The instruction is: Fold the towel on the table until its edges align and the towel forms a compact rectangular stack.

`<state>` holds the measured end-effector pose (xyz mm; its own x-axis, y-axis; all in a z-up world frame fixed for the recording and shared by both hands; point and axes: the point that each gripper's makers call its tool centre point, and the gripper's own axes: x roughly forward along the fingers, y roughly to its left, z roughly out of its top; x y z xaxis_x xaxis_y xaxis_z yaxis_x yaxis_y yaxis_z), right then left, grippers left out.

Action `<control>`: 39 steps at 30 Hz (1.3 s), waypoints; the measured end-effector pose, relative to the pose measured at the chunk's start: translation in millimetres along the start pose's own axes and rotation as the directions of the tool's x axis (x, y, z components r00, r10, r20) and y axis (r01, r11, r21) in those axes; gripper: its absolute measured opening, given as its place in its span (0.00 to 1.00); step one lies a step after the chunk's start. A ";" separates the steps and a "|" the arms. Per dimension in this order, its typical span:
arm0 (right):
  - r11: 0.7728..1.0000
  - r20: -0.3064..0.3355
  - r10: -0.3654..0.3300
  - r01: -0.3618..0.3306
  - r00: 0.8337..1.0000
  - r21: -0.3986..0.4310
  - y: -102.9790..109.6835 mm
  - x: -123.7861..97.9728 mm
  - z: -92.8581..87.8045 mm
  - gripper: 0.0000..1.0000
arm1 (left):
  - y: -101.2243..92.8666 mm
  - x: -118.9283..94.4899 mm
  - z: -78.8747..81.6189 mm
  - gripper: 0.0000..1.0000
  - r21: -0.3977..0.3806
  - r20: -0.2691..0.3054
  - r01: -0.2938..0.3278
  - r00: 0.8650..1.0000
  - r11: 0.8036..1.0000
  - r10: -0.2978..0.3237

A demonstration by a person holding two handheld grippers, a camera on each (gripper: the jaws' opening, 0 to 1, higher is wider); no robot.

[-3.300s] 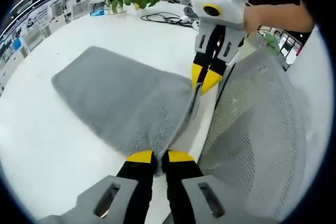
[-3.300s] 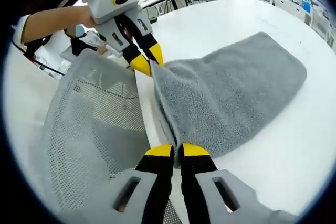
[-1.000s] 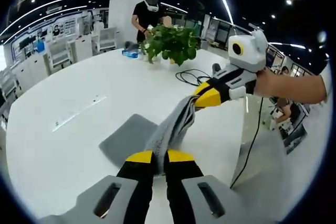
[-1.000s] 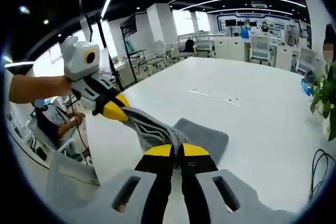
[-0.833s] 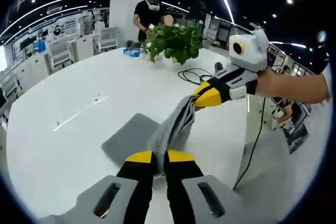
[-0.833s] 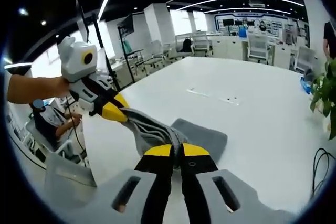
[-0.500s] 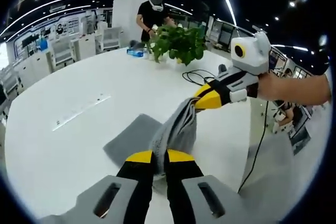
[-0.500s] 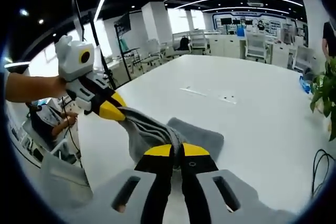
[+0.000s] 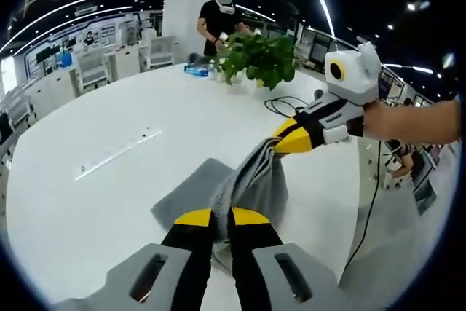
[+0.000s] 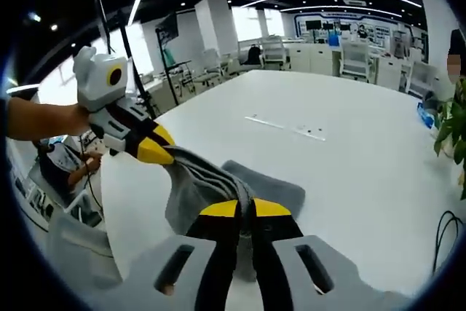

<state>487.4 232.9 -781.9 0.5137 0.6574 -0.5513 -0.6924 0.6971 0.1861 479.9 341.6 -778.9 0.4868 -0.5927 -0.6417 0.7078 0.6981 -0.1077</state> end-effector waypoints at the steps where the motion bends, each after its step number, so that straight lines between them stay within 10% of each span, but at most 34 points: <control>1: 1.000 -0.001 0.000 0.000 1.000 0.000 -0.3 0.8 -0.1 0.04 | 2.0 1.6 -0.9 0.08 -0.002 -0.002 -0.001 1.000 1.000 0.001; 39: 0.998 -0.103 -0.049 0.044 0.993 -0.053 -37.7 54.9 -28.7 0.05 | 32.3 52.8 -28.0 0.08 0.028 -0.044 -0.035 0.998 0.999 0.036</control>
<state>527.1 234.6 -842.6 0.4923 0.5893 -0.6406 -0.6950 0.7092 0.1183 514.1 344.2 -837.5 0.4891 -0.5489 -0.6779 0.7045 0.7068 -0.0641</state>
